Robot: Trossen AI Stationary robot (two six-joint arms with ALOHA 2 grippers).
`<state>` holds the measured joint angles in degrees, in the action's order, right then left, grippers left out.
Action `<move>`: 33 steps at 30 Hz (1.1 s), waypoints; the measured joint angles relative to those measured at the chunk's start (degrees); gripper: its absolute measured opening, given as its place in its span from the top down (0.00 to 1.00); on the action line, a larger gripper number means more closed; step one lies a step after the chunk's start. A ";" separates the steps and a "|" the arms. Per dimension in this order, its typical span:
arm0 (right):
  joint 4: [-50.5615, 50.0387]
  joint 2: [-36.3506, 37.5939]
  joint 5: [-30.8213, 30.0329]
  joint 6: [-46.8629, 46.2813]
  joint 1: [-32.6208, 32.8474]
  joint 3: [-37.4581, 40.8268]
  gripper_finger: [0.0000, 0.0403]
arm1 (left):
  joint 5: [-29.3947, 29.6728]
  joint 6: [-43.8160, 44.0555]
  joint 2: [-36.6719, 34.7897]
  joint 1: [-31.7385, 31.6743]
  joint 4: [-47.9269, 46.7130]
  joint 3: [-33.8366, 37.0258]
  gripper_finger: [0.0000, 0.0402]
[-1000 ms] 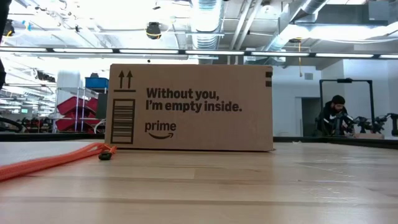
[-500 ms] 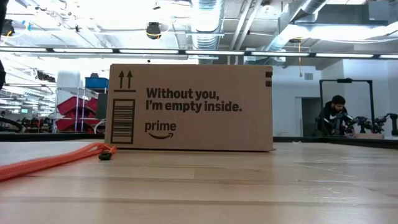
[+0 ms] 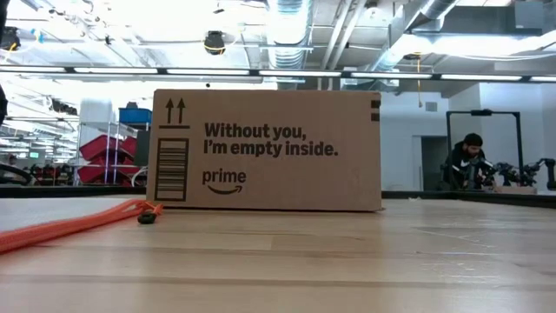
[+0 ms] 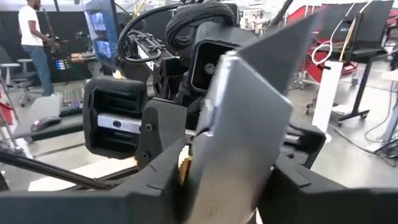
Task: Unpack boxes
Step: Open the cardboard box with the silver cutter
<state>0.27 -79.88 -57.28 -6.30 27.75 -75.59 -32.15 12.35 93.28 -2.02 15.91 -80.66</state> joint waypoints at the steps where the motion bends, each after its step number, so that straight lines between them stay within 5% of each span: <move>1: 0.00 0.04 0.17 0.40 0.06 0.00 0.70 | 0.06 -0.58 -0.02 0.00 0.01 -0.02 0.72; 12: -3.41 1.23 2.24 4.73 0.12 0.10 0.70 | 0.92 -6.76 -0.23 -0.31 -3.90 -0.28 0.70; 18: -4.87 5.24 5.34 8.18 -0.17 -0.11 0.70 | 5.48 -9.57 -2.11 -0.21 -14.26 -0.56 0.43; 22: -9.28 8.67 5.61 6.33 -0.26 -0.43 0.70 | 9.84 -12.86 -3.48 -0.40 -23.45 -1.98 0.36; 27: -15.06 11.30 10.80 1.50 -1.47 -0.23 0.70 | 14.08 -13.82 -5.47 -0.20 -26.99 -2.58 0.37; 33: -15.07 10.87 24.53 0.40 -6.56 -0.22 0.70 | 15.79 -13.08 -5.02 0.24 -25.01 -2.58 0.37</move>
<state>-14.79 -69.00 -32.75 -5.90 21.19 -75.81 -16.37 -0.73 88.26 -1.78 -9.10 -83.24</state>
